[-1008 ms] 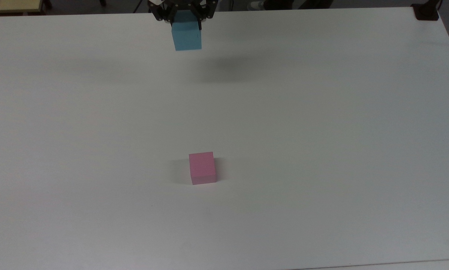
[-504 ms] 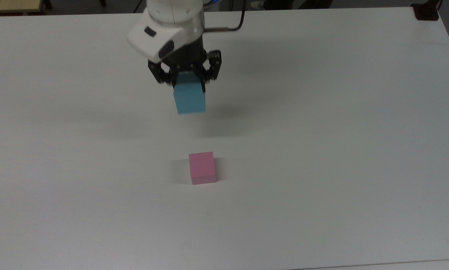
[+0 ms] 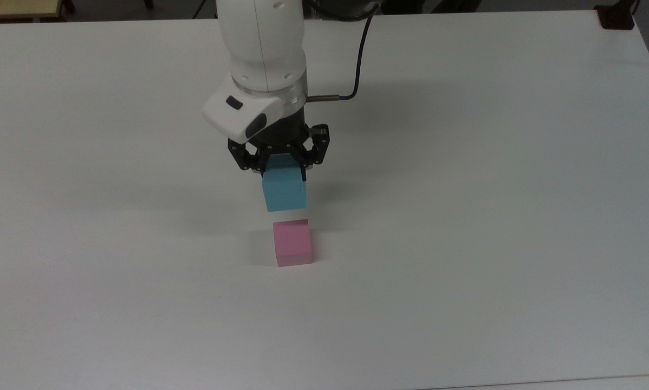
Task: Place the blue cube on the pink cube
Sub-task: 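Carry the light-blue cube over the pink cube and lower it on top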
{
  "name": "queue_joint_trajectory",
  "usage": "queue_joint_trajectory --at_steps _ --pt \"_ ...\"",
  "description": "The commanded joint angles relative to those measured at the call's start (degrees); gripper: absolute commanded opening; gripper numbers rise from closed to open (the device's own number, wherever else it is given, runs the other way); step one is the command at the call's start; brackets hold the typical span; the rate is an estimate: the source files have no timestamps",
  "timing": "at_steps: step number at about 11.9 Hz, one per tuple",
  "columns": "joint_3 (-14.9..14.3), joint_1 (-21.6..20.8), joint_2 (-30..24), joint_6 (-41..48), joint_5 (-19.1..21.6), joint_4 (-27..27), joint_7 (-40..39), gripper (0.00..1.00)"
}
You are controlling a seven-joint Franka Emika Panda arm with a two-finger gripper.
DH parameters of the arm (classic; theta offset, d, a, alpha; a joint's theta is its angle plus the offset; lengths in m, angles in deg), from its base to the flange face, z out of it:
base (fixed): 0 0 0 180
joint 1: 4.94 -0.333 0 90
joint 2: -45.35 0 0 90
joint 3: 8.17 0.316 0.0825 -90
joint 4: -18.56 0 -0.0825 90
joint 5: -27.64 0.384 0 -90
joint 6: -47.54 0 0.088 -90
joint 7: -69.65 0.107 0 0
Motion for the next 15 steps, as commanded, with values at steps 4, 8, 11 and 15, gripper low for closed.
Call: queue_joint_trajectory --at_steps 4,8,11,15 --pt "-1.08 -1.78 8.66 -0.50 -1.50 -8.47 1.28 0.32" --pt "-1.17 -3.01 11.21 -1.89 -1.94 -9.62 1.37 0.33" --pt "-2.04 -3.01 11.66 -2.26 -2.03 -9.62 1.46 0.59" --pt "-2.40 -3.10 11.66 -2.26 -2.20 -8.91 3.46 1.00"
